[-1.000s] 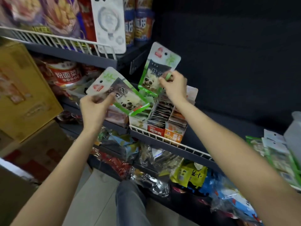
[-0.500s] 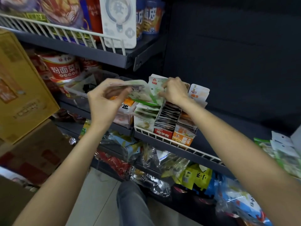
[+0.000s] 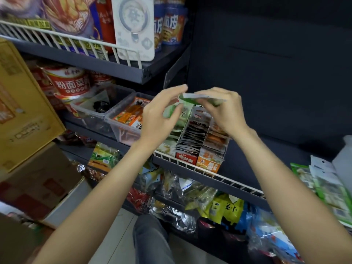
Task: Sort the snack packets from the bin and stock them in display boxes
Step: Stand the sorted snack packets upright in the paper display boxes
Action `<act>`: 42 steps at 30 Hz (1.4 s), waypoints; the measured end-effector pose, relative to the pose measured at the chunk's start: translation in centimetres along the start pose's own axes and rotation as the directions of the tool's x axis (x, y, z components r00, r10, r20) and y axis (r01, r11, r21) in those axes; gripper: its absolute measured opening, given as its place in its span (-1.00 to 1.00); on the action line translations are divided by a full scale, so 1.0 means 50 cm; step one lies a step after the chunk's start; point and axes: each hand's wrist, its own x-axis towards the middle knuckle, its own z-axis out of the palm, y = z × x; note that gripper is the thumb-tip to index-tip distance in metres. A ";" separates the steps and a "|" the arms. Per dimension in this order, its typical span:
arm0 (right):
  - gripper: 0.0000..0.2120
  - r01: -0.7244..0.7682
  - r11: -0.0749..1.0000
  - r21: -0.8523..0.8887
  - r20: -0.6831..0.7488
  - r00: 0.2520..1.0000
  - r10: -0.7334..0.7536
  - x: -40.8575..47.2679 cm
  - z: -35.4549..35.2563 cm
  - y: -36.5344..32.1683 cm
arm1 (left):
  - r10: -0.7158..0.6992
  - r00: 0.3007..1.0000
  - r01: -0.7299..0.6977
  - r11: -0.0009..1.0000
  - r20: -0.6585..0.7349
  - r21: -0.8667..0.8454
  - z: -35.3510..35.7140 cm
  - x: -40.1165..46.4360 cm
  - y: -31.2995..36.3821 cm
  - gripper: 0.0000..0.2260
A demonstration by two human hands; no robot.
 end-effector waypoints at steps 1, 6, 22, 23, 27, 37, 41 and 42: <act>-0.85 -0.035 0.999 0.005 -0.037 0.999 0.035 -0.003 0.006 0.018 | -0.091 0.996 0.091 0.996 0.024 0.016 -0.002 -0.010 -0.014 -0.69; -0.74 -0.361 0.929 0.083 0.163 0.924 0.345 0.024 0.063 0.049 | -0.400 0.835 0.219 0.872 0.378 0.438 -0.011 -0.053 -0.102 -0.68; -0.75 -0.014 0.894 -0.448 0.402 0.890 0.216 0.040 0.167 0.042 | -0.329 0.850 0.040 0.819 0.411 0.573 -0.030 -0.071 -0.111 -0.79; -0.76 -0.012 0.894 -0.447 0.372 0.907 0.198 0.044 0.166 0.038 | -0.326 0.858 0.041 0.815 0.398 0.579 -0.032 -0.071 -0.113 -0.80; -0.75 -0.017 0.845 -0.534 0.388 0.884 0.262 0.055 0.173 0.039 | -0.341 0.868 0.067 0.802 0.361 0.594 -0.033 -0.069 -0.116 -0.83; -0.59 -0.307 0.938 -0.161 0.272 0.900 0.341 -0.030 -0.010 0.021 | -0.269 0.936 0.165 0.905 0.226 0.392 -0.011 -0.071 0.010 -0.80; -0.75 -0.399 0.912 -0.096 0.099 0.908 0.407 -0.164 -0.182 0.035 | -0.270 0.932 0.227 0.955 0.244 0.191 0.064 -0.089 0.120 -0.86; -0.77 -0.430 0.897 -0.102 0.065 0.897 0.437 -0.200 -0.221 0.046 | -0.261 0.923 0.230 0.963 0.283 0.138 0.089 -0.094 0.150 -0.86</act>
